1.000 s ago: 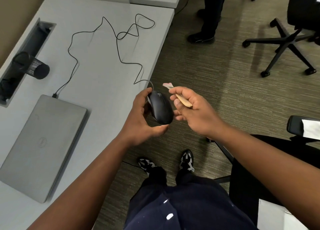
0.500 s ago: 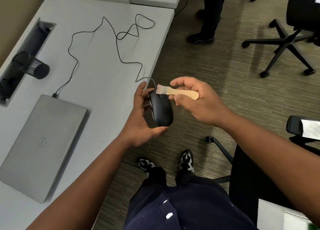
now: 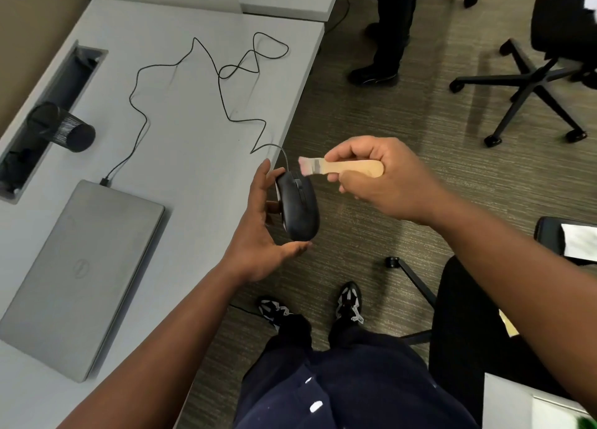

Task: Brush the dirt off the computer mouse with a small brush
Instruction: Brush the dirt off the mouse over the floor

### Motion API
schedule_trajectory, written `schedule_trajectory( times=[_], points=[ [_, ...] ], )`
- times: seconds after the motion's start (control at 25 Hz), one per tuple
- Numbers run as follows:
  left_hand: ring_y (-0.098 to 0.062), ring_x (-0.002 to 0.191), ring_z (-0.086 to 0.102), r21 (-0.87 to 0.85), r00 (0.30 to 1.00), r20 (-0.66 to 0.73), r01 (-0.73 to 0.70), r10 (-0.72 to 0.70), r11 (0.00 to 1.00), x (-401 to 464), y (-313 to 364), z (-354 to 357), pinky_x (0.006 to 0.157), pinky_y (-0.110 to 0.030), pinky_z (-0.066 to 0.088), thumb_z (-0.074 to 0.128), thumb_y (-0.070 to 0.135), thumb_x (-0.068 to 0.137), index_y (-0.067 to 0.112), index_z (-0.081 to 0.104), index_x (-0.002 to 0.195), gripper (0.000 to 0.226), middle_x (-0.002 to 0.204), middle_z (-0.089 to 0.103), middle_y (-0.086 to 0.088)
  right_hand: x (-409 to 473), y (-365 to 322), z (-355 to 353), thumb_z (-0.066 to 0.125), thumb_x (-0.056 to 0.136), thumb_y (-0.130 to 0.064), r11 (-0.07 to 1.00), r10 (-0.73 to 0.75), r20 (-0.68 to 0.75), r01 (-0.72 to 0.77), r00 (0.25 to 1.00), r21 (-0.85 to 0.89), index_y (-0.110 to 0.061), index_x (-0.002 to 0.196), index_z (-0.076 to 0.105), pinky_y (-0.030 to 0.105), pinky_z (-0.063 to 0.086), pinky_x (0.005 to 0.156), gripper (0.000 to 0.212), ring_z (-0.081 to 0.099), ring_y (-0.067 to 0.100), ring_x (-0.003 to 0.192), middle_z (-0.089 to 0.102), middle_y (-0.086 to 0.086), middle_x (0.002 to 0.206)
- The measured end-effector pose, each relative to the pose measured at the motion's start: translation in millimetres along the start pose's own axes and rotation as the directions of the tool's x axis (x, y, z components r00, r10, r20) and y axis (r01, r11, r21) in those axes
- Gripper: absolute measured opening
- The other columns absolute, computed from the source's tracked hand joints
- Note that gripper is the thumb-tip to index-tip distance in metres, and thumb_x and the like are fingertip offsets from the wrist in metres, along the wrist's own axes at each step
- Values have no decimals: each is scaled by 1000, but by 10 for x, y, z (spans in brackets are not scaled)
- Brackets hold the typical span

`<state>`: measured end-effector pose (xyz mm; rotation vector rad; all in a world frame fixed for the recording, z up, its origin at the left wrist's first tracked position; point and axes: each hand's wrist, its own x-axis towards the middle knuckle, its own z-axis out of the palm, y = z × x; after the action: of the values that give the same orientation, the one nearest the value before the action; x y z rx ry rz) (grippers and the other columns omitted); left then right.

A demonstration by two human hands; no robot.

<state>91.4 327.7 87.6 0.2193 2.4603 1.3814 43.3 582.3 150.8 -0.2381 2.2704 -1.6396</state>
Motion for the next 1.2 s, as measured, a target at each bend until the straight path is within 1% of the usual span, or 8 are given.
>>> schedule_trajectory(
  times=[0.16, 0.32, 0.52, 0.68, 0.84, 1.04, 1.12, 1.2],
  points=[
    [-2, 116, 63, -6, 1000, -8, -10, 10, 1000, -15, 12, 16, 86, -14, 52, 99, 13, 69, 42, -1, 166, 143, 166, 23, 28, 18, 43, 76, 69, 96, -16, 1000, 22, 51, -21, 998, -21, -32, 110, 77, 50, 63, 77, 23, 74, 24, 89, 77, -4, 102],
    [-7, 110, 66, -3, 1000, -23, -5, 5, 1000, -27, 24, -1, 83, -14, 52, 99, 18, 70, 49, 0, 163, 140, 167, 22, 27, 17, 129, -23, 70, 94, -14, 991, 54, 8, -53, 999, -122, -33, 103, 80, 39, 53, 62, 23, 65, 21, 67, 77, 2, 87],
    [-7, 110, 68, -63, 1000, -1, 12, -12, 998, -26, 58, 27, 80, -16, 54, 97, 5, 71, 48, -1, 162, 140, 167, 21, 29, -11, 80, 12, 70, 96, -12, 995, -28, 90, 37, 996, -93, -37, 111, 78, 40, 59, 72, 30, 73, 25, 84, 79, -6, 98],
    [-7, 116, 67, -77, 1000, 7, 15, -15, 997, -23, 79, 35, 80, -16, 55, 96, 1, 70, 53, 1, 160, 140, 167, 22, 28, 34, 110, -79, 70, 92, -9, 977, -2, 52, 13, 999, -214, -34, 105, 80, 34, 52, 59, 30, 67, 18, 65, 77, -7, 83],
    [-9, 117, 66, -78, 1000, 24, 1, 1, 997, -12, 107, 39, 82, -17, 56, 95, 1, 71, 68, 3, 151, 139, 165, 22, 33, 21, 1, -30, 80, 90, -21, 988, -76, 89, 87, 993, -130, -28, 106, 81, 15, 52, 73, 17, 69, -1, 86, 76, -15, 96],
    [-5, 110, 68, -49, 1000, 10, -9, 9, 999, -16, 160, 15, 79, -16, 56, 95, -2, 70, 90, 8, 132, 141, 167, 21, 26, 6, -50, -5, 77, 86, -15, 909, -130, 212, 202, 969, -364, -32, 101, 81, 13, 49, 77, 23, 66, -3, 90, 70, -17, 98],
    [-5, 112, 67, -45, 1000, 9, 1, -1, 999, -22, 153, 13, 80, -17, 57, 95, -1, 70, 89, 7, 132, 141, 169, 20, 25, -18, -88, -51, 76, 84, -11, 926, -77, 283, 173, 956, -334, -32, 96, 81, 10, 47, 75, 25, 66, -4, 91, 70, -18, 98],
    [-3, 111, 67, -35, 999, 27, 20, -19, 999, -24, 119, 12, 81, -17, 57, 95, 0, 71, 82, 4, 141, 141, 160, 23, 40, -5, -96, -48, 74, 84, -9, 938, -133, 205, 190, 970, -289, -29, 97, 82, 11, 47, 76, 25, 66, -2, 93, 71, -15, 100]
  ],
)
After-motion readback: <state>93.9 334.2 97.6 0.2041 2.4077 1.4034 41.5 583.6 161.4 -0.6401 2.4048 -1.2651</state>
